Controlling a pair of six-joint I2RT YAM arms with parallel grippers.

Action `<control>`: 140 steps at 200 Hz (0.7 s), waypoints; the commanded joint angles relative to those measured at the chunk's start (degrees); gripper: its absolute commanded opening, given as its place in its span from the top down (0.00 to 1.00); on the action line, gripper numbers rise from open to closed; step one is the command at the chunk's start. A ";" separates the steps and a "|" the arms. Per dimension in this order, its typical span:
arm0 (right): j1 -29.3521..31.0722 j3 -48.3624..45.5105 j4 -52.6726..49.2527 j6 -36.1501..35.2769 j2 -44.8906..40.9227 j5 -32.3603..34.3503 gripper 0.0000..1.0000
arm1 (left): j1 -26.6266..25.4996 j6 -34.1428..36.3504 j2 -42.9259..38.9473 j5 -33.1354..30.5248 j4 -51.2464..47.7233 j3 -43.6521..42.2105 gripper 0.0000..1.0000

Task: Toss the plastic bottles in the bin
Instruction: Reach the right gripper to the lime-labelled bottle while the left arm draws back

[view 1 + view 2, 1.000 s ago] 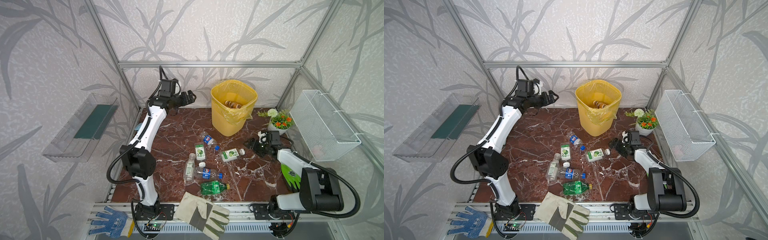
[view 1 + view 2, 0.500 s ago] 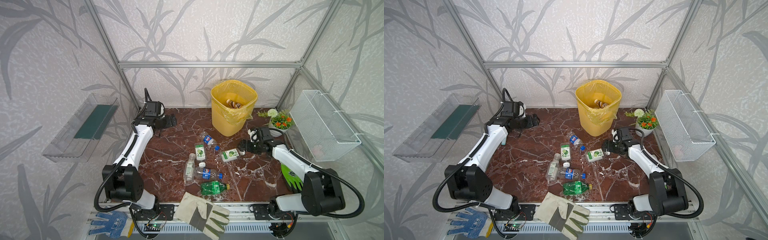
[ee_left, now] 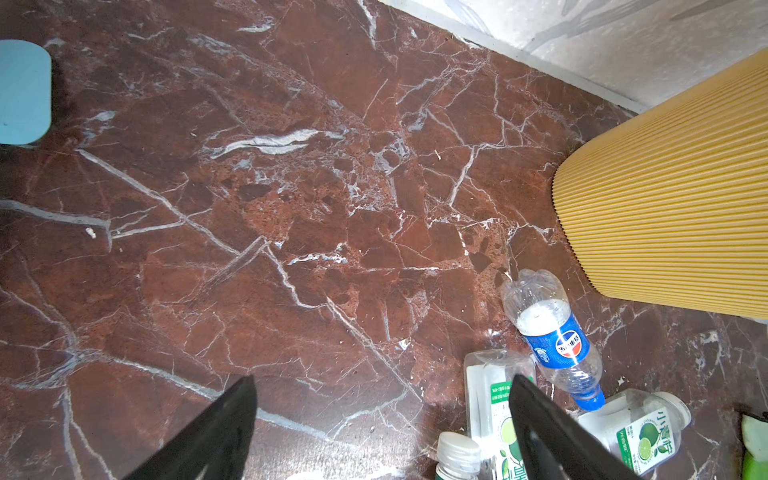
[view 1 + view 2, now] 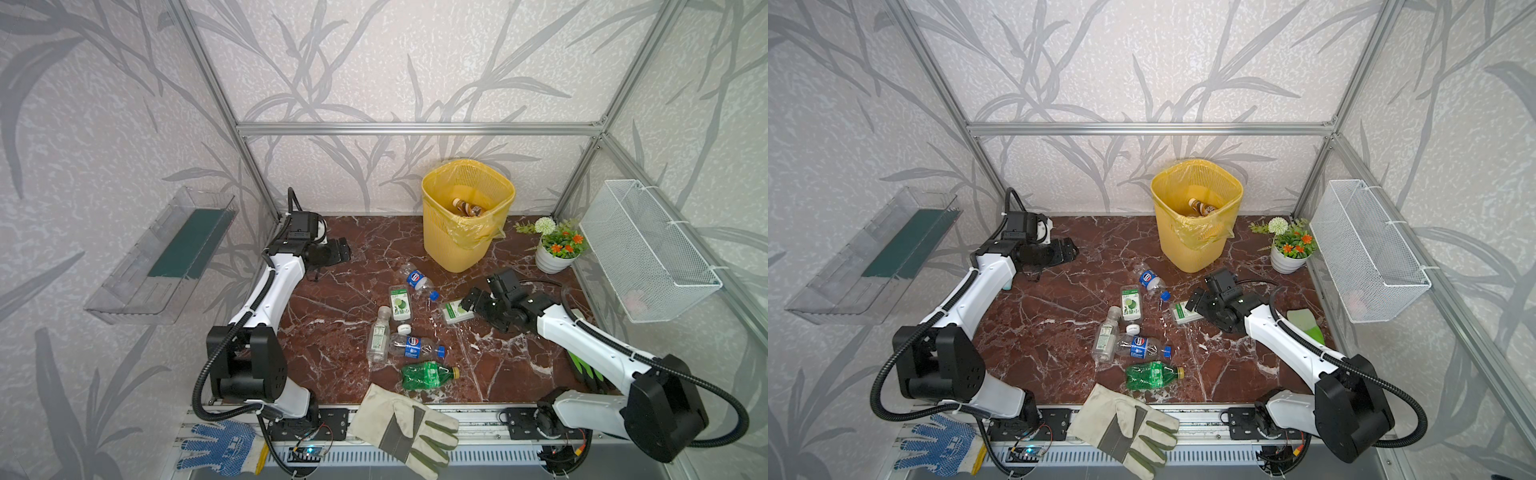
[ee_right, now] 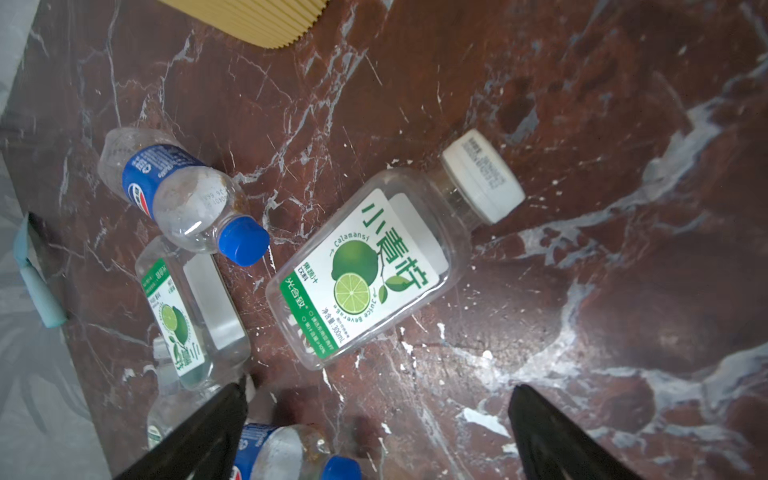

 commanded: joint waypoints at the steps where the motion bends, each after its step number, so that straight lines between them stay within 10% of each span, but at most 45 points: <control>1: 0.69 4.21 -3.20 11.56 3.54 2.46 0.01 | 0.51 -0.04 -1.04 1.97 0.87 -1.09 0.06; 140: 1.94 16.42 -7.23 16.89 20.31 0.00 0.01 | 1.96 -1.29 -2.27 4.29 1.71 -1.64 0.07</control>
